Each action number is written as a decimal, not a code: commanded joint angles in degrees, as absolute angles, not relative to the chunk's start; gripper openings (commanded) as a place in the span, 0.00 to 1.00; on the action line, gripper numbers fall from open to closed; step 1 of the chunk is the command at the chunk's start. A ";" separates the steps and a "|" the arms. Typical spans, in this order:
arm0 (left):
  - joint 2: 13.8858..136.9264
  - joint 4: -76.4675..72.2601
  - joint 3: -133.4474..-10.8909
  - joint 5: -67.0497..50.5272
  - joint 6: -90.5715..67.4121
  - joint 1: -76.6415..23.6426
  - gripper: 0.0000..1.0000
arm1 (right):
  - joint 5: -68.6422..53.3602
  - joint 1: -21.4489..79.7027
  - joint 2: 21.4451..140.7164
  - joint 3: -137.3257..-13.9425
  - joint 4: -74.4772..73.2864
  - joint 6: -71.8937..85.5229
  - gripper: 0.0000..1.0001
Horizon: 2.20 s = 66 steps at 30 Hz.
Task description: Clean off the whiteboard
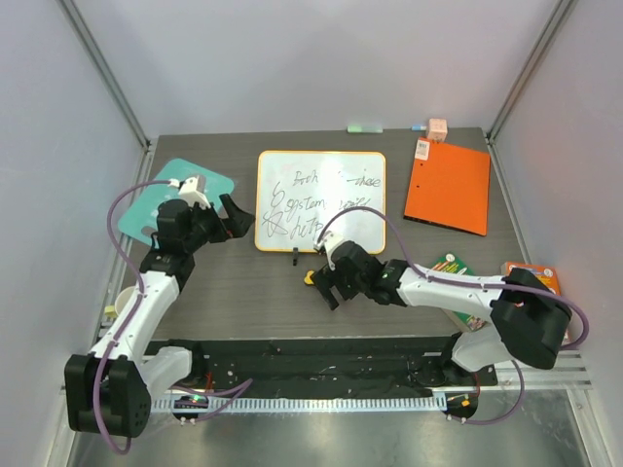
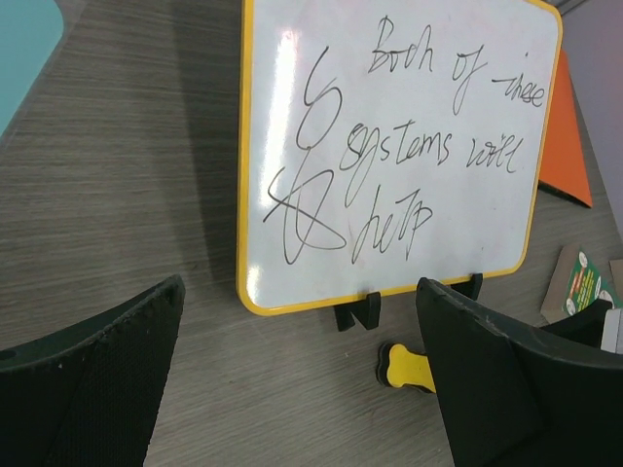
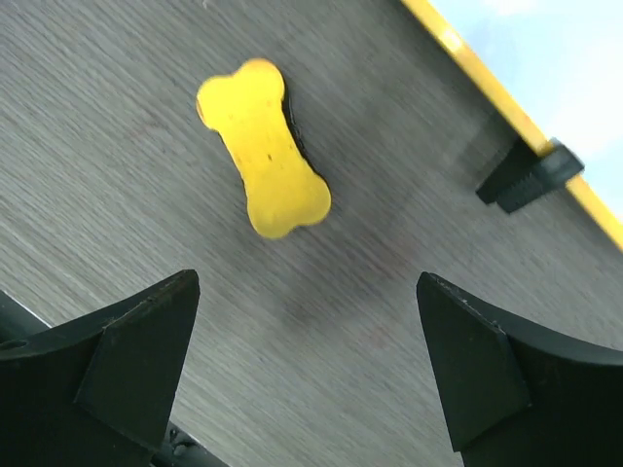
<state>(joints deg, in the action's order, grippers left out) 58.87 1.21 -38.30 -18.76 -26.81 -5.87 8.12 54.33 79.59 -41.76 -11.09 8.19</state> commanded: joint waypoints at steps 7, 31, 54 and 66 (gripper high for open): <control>59.50 -0.79 -38.23 -22.59 -26.19 -6.15 0.93 | 5.63 54.67 89.82 -52.72 -5.98 3.87 0.91; 65.30 1.50 -40.78 -20.48 -26.28 -6.24 0.54 | 7.20 54.67 98.88 -55.46 -6.42 5.36 0.16; 102.02 -32.93 -57.56 -29.88 -35.59 -2.64 0.60 | 14.33 51.07 84.38 -59.93 -5.10 7.30 0.04; 122.41 -53.78 -71.88 -45.69 -44.11 -1.58 0.63 | 14.76 46.15 87.10 -61.17 -5.71 5.01 0.04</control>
<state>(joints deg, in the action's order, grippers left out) 117.86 -41.45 -66.24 -37.91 -38.59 -1.50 13.23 46.63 86.26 -59.59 -6.55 6.33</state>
